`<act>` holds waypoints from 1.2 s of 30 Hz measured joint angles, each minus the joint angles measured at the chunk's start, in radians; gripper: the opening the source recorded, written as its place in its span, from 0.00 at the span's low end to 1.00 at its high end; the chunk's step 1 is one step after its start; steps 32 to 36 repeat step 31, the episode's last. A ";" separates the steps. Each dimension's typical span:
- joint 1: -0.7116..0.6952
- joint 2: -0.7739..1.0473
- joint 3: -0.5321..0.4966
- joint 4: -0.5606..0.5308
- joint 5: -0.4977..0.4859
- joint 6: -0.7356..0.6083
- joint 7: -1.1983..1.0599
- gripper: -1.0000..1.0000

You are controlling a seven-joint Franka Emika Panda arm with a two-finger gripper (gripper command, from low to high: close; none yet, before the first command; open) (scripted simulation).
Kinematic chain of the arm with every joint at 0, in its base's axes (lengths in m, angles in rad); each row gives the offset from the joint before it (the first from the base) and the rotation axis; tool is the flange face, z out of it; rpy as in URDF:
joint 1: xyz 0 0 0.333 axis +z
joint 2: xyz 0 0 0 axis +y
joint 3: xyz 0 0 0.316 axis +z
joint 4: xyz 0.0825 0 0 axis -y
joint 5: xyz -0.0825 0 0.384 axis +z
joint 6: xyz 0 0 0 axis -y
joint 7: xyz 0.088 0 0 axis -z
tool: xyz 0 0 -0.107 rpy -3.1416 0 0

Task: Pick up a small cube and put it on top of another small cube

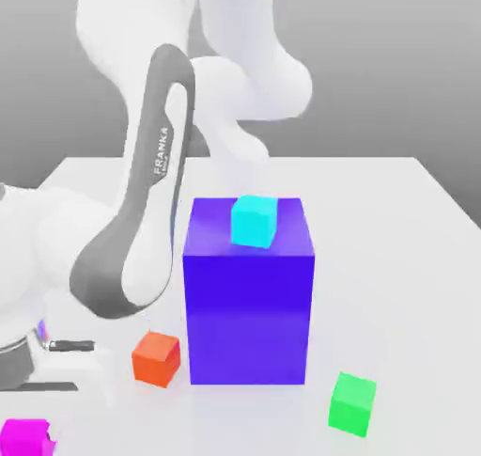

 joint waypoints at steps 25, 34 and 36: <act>0.556 -0.292 0.140 -0.350 -0.218 0.106 0.851 0.00; 0.538 -0.198 0.170 -0.346 -0.173 0.195 0.822 1.00; 0.538 -0.198 0.170 -0.346 -0.173 0.195 0.822 1.00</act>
